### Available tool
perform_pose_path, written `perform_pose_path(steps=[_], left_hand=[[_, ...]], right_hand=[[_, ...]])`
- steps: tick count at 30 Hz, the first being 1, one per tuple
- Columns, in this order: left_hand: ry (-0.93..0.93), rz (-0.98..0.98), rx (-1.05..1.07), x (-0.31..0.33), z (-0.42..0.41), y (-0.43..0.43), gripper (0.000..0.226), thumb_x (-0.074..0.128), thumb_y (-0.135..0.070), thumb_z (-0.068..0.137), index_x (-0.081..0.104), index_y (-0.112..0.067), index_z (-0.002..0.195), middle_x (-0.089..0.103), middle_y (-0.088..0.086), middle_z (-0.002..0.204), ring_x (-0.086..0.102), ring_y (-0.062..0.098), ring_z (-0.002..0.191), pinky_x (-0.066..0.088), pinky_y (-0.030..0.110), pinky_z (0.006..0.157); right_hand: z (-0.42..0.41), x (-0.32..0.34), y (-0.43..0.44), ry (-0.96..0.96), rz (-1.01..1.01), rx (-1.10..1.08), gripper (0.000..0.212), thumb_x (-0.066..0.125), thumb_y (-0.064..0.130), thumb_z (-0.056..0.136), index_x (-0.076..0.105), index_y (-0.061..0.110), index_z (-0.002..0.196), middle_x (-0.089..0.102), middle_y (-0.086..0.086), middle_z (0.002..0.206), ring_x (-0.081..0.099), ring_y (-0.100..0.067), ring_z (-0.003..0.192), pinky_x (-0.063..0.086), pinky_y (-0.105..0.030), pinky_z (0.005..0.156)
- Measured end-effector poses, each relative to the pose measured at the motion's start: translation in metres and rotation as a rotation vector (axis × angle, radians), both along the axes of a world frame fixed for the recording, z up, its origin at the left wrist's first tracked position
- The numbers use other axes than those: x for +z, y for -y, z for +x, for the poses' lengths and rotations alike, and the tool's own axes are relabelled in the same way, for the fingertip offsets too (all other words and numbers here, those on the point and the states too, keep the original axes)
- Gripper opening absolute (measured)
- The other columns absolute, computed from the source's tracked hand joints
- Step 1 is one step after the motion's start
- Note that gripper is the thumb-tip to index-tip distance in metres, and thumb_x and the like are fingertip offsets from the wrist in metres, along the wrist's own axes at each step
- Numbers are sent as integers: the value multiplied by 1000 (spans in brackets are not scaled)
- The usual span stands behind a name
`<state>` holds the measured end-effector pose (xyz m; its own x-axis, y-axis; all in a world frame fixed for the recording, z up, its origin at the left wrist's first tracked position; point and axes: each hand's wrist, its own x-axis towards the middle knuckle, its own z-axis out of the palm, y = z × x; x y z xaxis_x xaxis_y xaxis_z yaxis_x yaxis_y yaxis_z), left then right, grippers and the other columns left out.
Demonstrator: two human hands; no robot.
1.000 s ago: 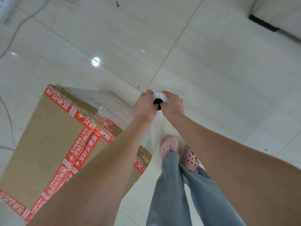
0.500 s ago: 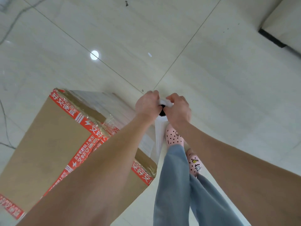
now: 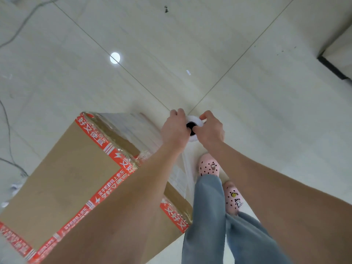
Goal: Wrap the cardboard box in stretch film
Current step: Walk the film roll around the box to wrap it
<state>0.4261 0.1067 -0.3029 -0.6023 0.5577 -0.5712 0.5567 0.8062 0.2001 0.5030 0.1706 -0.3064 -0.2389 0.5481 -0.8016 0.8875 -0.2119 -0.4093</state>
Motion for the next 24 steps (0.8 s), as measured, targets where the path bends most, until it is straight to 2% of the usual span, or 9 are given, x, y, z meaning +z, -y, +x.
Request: perform_pose_path(steps=[2, 4, 8, 13, 17, 20, 22, 24], left_hand=[[-61, -7, -229, -1, -4, -7, 25, 53, -13, 87, 49, -9, 111, 50, 9, 109, 55, 28, 94, 38, 34, 61], [-77, -38, -355, 0, -9, -15, 25, 52, -14, 87, 50, -10, 112, 50, 9, 109, 55, 28, 94, 36, 33, 61], [-52, -79, -381, -1, -17, -26, 22, 55, -12, 84, 52, -9, 106, 53, 9, 104, 58, 31, 87, 36, 34, 59], [22, -85, -90, -4, -32, -28, 17, 56, -15, 81, 55, -9, 97, 57, 8, 97, 58, 30, 88, 38, 32, 63], [75, -82, 272, -7, -48, -26, 16, 62, -23, 79, 54, -12, 87, 60, 5, 89, 57, 26, 84, 39, 30, 63], [135, -86, 520, -11, -60, -21, 18, 65, -25, 78, 55, -11, 80, 62, 6, 82, 62, 27, 80, 45, 31, 62], [184, -95, 594, -14, -66, -18, 18, 65, -23, 76, 54, -9, 74, 65, 10, 78, 67, 29, 78, 52, 34, 63], [202, -130, 573, -15, -71, -19, 21, 66, -25, 76, 56, -6, 81, 66, 11, 85, 66, 28, 80, 51, 34, 61]], right_hand=[[-1, 0, -2, -5, -2, 8, 26, 63, 23, 84, 51, 25, 107, 61, -5, 102, 59, -24, 81, 35, -26, 53], [-3, -1, -4, -4, 3, 36, 27, 62, 23, 85, 53, 24, 109, 60, -3, 103, 57, -23, 80, 37, -26, 57], [-3, -4, -9, -12, 19, 74, 26, 64, 22, 82, 55, 24, 107, 62, -2, 104, 60, -23, 82, 43, -28, 61], [-19, -6, -17, -20, 73, 172, 32, 65, 20, 81, 56, 24, 112, 57, 0, 113, 60, -24, 96, 41, -30, 67], [-37, -5, -27, -64, 63, 119, 33, 63, 17, 81, 51, 19, 112, 47, -2, 117, 57, -24, 92, 44, -32, 70], [-55, -2, -35, 16, -20, 156, 39, 62, 27, 83, 45, 17, 117, 46, -3, 115, 54, -24, 88, 37, -30, 68], [-63, -2, -37, 24, -54, 148, 41, 62, 29, 83, 44, 17, 117, 50, -5, 115, 58, -28, 93, 38, -30, 66], [-70, -4, -39, 23, -51, 188, 37, 62, 28, 83, 44, 18, 114, 51, -6, 114, 57, -28, 89, 36, -29, 62]])
